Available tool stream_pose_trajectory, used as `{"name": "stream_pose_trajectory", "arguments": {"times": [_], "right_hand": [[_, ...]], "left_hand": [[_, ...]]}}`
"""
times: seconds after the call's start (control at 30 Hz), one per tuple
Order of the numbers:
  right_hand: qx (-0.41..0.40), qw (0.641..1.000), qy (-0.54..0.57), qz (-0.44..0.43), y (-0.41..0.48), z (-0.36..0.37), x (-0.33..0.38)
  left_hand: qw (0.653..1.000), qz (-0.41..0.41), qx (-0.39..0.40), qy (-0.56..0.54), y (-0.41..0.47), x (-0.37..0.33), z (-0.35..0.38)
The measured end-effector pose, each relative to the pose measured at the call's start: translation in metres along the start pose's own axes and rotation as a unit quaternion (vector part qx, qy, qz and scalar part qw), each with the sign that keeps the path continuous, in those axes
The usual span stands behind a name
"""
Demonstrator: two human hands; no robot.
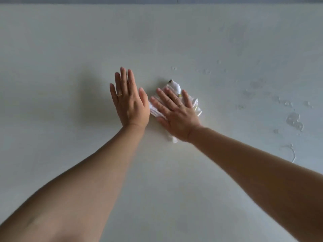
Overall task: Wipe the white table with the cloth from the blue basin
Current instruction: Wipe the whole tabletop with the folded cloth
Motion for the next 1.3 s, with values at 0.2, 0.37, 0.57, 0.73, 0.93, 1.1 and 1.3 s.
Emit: {"name": "stream_pose_trajectory", "arguments": {"times": [0.2, 0.37, 0.57, 0.73, 0.93, 1.1, 1.3], "right_hand": [[-0.073, 0.949, 0.034, 0.304, 0.014, -0.029, -0.122], [-0.084, 0.939, 0.085, 0.321, 0.046, -0.008, -0.037], [-0.01, 1.0, -0.022, 0.019, 0.055, -0.016, -0.048], [-0.097, 0.933, 0.07, 0.34, 0.086, -0.03, -0.104], [-0.026, 0.982, 0.081, 0.168, 0.111, -0.011, -0.005], [-0.009, 0.998, -0.019, 0.059, 0.126, -0.034, -0.087], [-0.109, 0.902, 0.09, 0.408, 0.156, -0.037, -0.097]], "left_hand": [[0.997, 0.008, 0.062, 0.043, 0.01, 0.001, 0.026], [0.999, 0.001, 0.048, 0.025, 0.011, -0.001, 0.023], [0.999, -0.008, 0.049, 0.022, 0.011, 0.0, 0.022], [0.998, -0.009, 0.062, 0.029, 0.011, -0.001, 0.024], [0.996, -0.01, 0.082, 0.043, 0.012, -0.003, 0.02], [0.997, -0.011, 0.074, 0.034, 0.012, -0.002, 0.022], [0.995, -0.013, 0.086, 0.047, 0.013, -0.003, 0.021]]}}
Point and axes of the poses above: each hand's wrist, its own y-axis towards the middle knuckle, its own z-axis out of the palm, x = y × z, the point moved 4 cm from there along y, towards the middle knuckle, and after that the axes turned 7 degrees about y, right-handed, at the moved point
